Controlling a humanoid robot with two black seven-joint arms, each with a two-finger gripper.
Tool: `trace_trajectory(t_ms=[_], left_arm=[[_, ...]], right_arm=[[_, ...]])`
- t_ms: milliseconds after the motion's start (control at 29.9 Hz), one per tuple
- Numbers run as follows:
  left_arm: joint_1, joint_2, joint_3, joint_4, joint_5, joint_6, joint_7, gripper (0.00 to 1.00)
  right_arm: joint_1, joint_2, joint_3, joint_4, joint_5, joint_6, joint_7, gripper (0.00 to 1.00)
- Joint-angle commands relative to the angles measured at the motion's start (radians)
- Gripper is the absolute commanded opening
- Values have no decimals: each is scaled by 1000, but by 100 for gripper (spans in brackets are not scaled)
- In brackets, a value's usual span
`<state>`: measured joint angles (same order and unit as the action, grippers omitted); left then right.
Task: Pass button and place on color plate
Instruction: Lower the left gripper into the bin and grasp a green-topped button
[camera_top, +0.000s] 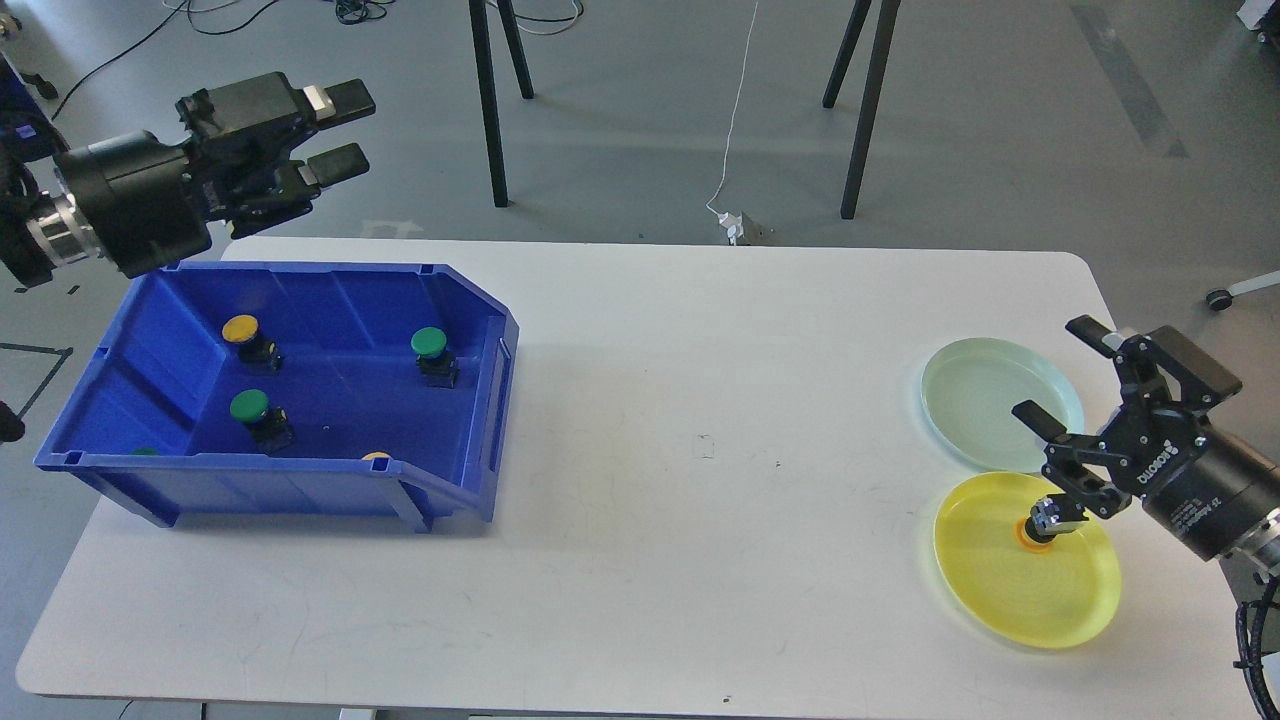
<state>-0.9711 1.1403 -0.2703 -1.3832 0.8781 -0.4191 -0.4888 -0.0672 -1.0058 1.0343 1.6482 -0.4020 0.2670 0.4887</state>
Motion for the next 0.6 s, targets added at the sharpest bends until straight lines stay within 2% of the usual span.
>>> trace_trajectory(t_ms=[0,100,268,569], left_arm=[[15,27,14,10,275,-1,0,85],[37,27,26,53,473,-1,0,85],[63,1,94,212,675,2,0,84],[68,-172,129,473,763,3,0,84]], right_arm=[[78,38,64,-31,2,12,0,99],[168,76,67,-71,58,14,0,99],[245,114,72,-151,277,76,0,99],[244,142,62,-174,308,93,0,99]])
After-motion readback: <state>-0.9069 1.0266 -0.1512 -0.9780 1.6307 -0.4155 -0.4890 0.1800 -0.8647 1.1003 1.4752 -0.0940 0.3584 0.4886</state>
